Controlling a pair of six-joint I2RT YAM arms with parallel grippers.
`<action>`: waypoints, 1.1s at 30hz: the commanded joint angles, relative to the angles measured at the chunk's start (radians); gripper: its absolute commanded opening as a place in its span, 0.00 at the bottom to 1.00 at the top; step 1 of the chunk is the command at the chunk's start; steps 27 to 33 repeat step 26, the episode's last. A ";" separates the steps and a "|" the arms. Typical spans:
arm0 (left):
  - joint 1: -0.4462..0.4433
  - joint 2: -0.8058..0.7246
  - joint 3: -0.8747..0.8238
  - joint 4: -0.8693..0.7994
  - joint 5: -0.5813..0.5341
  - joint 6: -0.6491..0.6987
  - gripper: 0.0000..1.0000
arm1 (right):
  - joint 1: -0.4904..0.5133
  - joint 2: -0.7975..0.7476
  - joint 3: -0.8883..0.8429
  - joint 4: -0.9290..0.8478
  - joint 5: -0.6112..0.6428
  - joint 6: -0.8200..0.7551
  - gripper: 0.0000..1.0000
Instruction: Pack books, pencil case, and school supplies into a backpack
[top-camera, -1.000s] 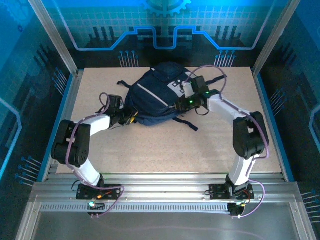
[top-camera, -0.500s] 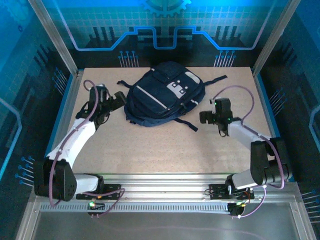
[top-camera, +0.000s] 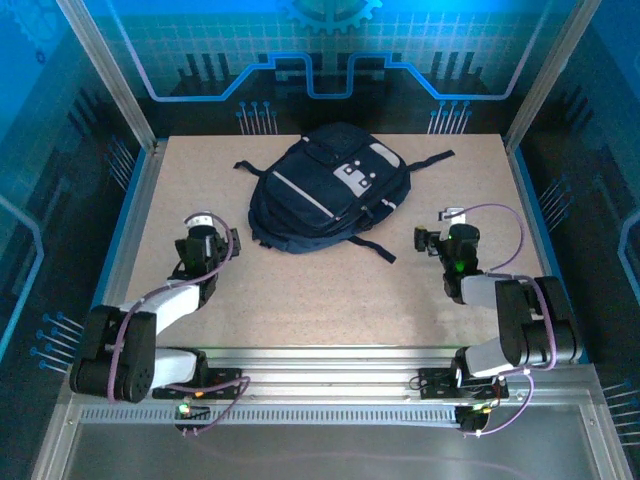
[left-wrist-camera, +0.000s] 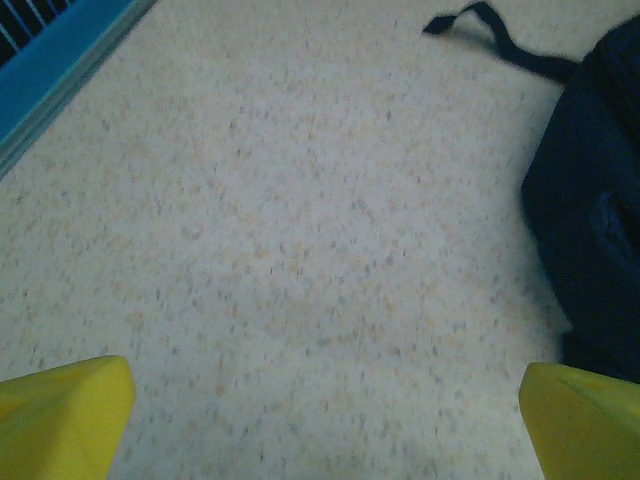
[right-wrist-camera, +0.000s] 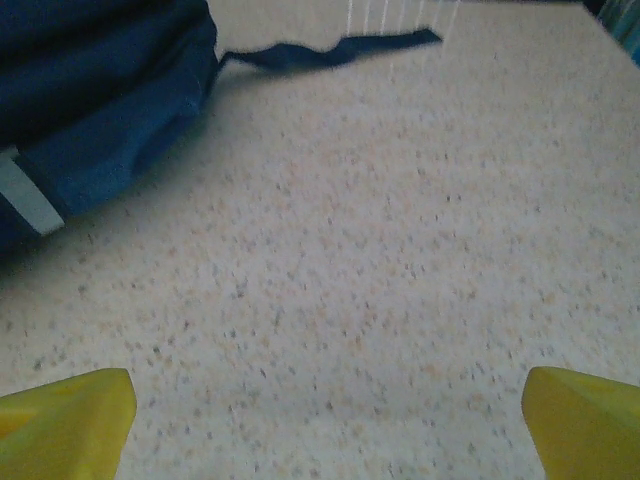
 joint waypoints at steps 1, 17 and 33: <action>0.025 0.058 -0.015 0.295 0.057 0.056 0.99 | 0.004 0.029 -0.004 0.121 -0.017 0.002 1.00; 0.090 0.256 -0.062 0.551 0.266 0.060 0.99 | 0.030 0.037 0.024 0.081 0.017 -0.021 1.00; 0.078 0.257 -0.053 0.537 0.243 0.065 0.99 | 0.042 0.040 0.028 0.078 0.027 -0.032 1.00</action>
